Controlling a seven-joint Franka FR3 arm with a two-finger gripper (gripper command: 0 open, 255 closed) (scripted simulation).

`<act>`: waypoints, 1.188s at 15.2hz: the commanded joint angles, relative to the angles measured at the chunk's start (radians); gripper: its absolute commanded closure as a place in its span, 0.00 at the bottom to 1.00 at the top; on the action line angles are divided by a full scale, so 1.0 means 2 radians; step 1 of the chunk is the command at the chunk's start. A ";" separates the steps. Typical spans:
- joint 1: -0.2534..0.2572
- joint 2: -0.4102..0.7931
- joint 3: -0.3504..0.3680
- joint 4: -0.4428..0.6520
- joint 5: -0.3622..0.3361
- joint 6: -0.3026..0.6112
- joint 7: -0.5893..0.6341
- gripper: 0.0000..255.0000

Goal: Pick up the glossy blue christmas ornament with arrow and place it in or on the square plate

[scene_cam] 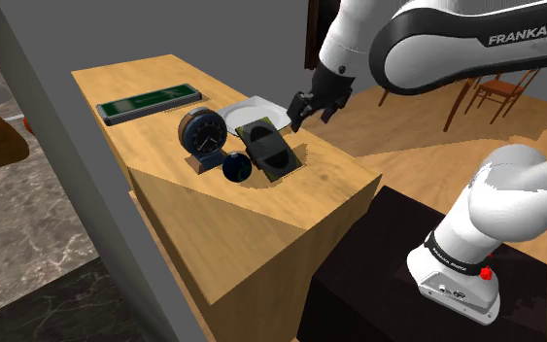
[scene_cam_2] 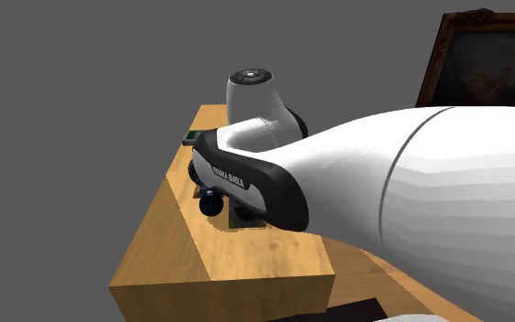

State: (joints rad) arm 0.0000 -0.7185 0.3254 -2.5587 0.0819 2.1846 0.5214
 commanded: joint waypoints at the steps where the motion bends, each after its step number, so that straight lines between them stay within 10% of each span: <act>1: -0.011 0.023 0.034 -0.005 -0.003 0.047 0.045 0.00; 7: -0.092 0.111 0.162 0.019 -0.060 0.160 0.199 0.00; 13: -0.284 0.210 0.369 0.092 -0.224 0.217 0.420 0.00; 18: -0.371 0.249 0.447 0.108 -0.295 0.231 0.478 0.00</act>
State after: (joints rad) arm -0.7054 -0.2364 1.1877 -2.3483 -0.4764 2.6397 1.4526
